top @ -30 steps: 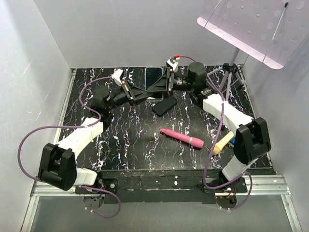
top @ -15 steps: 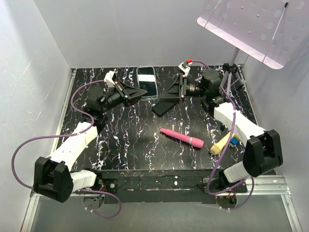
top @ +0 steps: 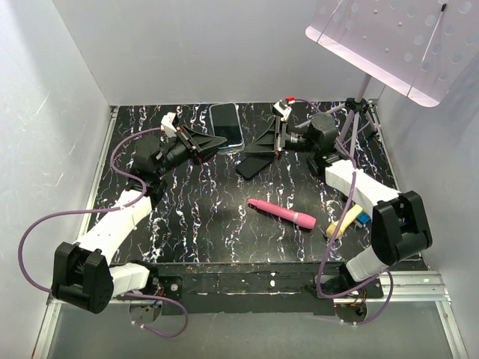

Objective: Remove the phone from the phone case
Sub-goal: Remove the phone case from the phone.

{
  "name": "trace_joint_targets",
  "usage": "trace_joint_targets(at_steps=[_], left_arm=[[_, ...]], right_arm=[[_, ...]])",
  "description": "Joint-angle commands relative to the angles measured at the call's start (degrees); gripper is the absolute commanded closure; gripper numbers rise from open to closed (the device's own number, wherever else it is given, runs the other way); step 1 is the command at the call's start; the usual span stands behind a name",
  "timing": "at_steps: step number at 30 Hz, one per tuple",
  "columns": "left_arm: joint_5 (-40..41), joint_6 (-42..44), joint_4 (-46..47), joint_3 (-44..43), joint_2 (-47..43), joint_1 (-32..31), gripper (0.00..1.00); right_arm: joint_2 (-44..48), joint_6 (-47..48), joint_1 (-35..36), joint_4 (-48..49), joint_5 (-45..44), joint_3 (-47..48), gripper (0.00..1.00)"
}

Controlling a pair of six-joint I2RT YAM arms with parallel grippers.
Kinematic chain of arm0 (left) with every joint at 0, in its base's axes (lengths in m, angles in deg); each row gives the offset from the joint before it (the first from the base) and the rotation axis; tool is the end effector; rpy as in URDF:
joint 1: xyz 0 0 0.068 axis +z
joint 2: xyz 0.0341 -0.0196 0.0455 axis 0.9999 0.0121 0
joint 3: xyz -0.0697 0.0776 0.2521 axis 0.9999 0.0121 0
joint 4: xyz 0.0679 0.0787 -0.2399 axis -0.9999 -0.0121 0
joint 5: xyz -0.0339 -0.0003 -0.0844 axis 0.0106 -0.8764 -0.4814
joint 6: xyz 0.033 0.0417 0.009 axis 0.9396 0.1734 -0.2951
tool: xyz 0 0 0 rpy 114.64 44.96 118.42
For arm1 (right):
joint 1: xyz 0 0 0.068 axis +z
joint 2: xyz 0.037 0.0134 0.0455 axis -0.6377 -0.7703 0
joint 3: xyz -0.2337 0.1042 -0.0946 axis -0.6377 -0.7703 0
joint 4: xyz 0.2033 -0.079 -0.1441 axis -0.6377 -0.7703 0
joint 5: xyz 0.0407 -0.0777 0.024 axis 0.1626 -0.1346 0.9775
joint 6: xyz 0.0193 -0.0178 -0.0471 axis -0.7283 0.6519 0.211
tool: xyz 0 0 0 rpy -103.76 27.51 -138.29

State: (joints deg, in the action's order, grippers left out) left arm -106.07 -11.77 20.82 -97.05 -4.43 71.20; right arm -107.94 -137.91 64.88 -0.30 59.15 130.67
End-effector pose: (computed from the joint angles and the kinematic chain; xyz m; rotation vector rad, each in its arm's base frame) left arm 0.2555 -0.1054 0.3365 -0.5481 1.8066 -1.8737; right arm 0.2987 0.1740 0.3408 -0.2421 1.8755 2.0156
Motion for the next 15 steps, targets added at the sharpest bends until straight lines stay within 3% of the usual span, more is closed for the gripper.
trace_joint_targets(at_steps=[1,15], left_arm=[[0.5,-1.0,6.1,0.1,-2.2,0.2,1.0],[0.0,-1.3,6.4,1.1,-2.6,0.2,1.0]], right_arm=[[-2.1,-1.6,0.6,4.2,-0.5,2.6,0.58],[-6.8,-4.6,2.7,6.8,-1.2,8.3,0.62]])
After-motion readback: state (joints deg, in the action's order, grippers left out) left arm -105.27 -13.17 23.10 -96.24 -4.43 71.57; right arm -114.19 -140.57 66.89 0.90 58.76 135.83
